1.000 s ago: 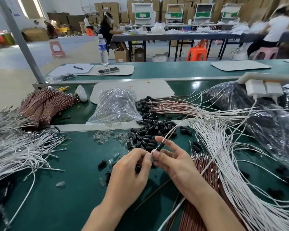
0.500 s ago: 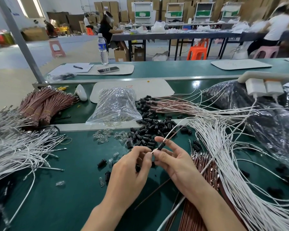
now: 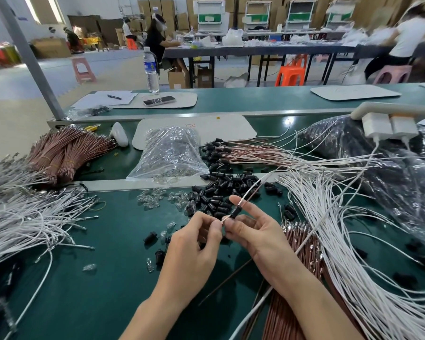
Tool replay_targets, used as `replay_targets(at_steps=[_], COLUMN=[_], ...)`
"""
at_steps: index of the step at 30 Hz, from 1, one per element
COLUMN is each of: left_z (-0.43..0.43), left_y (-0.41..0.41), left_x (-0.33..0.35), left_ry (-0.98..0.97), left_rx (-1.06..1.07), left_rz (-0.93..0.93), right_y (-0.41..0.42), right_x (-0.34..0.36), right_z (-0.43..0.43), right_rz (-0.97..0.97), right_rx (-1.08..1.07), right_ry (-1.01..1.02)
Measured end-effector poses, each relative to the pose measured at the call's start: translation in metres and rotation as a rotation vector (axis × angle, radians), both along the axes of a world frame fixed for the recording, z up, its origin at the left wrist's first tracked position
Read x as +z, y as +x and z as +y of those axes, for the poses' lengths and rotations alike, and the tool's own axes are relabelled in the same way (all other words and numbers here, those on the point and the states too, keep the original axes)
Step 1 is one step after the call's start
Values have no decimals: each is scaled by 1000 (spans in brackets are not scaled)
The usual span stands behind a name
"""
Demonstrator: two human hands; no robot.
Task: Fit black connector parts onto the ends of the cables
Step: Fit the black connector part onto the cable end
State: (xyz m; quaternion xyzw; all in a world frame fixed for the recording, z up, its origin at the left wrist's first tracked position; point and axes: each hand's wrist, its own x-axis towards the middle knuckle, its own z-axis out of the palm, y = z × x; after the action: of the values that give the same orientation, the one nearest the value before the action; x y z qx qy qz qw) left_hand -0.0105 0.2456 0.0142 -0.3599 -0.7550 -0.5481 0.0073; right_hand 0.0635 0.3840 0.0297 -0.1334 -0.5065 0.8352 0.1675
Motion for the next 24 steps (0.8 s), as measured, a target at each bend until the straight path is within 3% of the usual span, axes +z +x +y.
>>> replay_targets(at_steps=[10, 16, 24], left_z=[0, -1, -5], left_y=[-1, -2, -3], left_x=[0, 0, 2], left_ry=[-28, -14, -110], left_rx=[-4, -14, 19], left_rz=[0, -8, 47], right_y=[0, 3, 3], right_x=[2, 5, 5], right_z=[-2, -6, -4], right_rz=[-14, -91, -93], right_rx=[4, 58, -3], right_ry=[26, 200, 138])
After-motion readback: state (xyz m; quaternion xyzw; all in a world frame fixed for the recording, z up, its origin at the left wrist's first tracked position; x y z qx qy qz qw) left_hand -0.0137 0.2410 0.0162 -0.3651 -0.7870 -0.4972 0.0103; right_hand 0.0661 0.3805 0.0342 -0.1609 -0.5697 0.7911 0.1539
